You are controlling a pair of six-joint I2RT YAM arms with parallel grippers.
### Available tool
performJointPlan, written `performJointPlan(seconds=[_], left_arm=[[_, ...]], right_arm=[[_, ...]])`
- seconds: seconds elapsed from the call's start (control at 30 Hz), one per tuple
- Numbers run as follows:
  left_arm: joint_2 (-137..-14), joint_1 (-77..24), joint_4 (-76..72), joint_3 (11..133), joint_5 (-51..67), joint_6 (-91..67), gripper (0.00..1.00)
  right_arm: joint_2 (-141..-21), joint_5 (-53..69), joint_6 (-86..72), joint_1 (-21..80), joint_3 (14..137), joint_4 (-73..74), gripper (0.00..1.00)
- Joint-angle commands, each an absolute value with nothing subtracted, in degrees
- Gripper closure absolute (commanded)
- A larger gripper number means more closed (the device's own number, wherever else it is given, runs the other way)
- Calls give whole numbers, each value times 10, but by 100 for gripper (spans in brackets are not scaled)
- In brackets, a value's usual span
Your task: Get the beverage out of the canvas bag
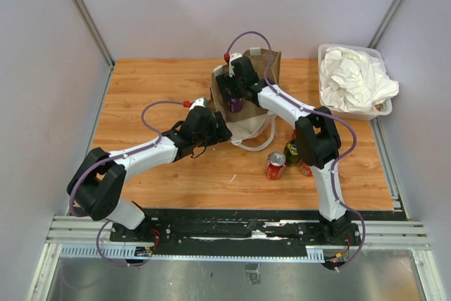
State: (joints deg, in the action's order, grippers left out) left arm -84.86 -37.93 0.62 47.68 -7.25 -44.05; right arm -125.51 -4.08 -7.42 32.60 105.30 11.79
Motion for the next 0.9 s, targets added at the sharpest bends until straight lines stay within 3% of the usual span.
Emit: performJointPlan(seconds=[0.0,0.27,0.47,0.57,0.8,0.83,0.87], left_arm=[[-862,-381,28,481,-51,-438,20],[-866,-381,26,483,-52,-436,20],[-868,-381,27,481,-52,-436,20],[-869,-381,24,482,-52,-436,20],[-871,-381,24,487,-52,-437,20],[-872,-381,24,487,-52,-437,20],[-873,-381,24,487,-51,-438,20]], right_arm=[[-1267,-48,-97,314,1025,117,8],[-1258,-43,-102,314,996,112,17],[-1258,-32,-91,313,1011,108,13],[-1257,-26,-86,314,1021,106,17],[-1262,-10,-78,314,1034,127,71],[-1260,-7,-76,314,1030,127,89],[-1255,-7,-76,314,1025,128,98]])
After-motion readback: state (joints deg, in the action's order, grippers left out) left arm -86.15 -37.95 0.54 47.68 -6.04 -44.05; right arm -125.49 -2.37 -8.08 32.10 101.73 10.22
